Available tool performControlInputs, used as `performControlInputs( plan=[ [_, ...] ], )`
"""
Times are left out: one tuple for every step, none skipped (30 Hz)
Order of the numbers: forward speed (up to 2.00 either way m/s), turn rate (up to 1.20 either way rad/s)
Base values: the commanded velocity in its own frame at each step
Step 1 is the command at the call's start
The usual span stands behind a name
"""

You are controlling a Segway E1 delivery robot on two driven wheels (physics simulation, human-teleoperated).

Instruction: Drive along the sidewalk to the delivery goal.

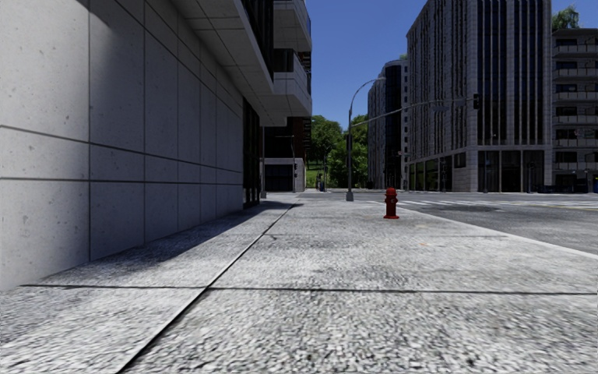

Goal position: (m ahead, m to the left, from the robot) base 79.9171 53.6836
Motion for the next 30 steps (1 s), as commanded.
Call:
performControlInputs(
  plan=[
    [2.0, 0.0],
    [2.0, 0.0],
    [2.0, 0.0],
    [2.0, 0.0],
    [2.0, 0.0],
    [2.0, 0.0],
    [2.0, 0.0],
    [2.0, 0.0],
    [2.0, 0.0],
    [2.0, 0.0],
    [2.0, 0.0],
    [2.0, 0.0],
    [2.0, 0.0],
    [2.0, 0.0],
    [2.0, 0.0],
    [2.0, 0.0],
    [2.0, 0.0],
    [2.0, 0.0],
    [2.0, 0.0],
    [2.0, 0.0],
    [2.0, 0.0],
    [2.0, 0.0],
    [2.0, 0.0],
    [2.0, 0.0],
    [2.0, 0.0],
    [2.0, 0.0],
    [2.0, 0.0],
    [2.0, 0.0],
    [2.0, 0.0],
    [2.0, 0.0]
  ],
)
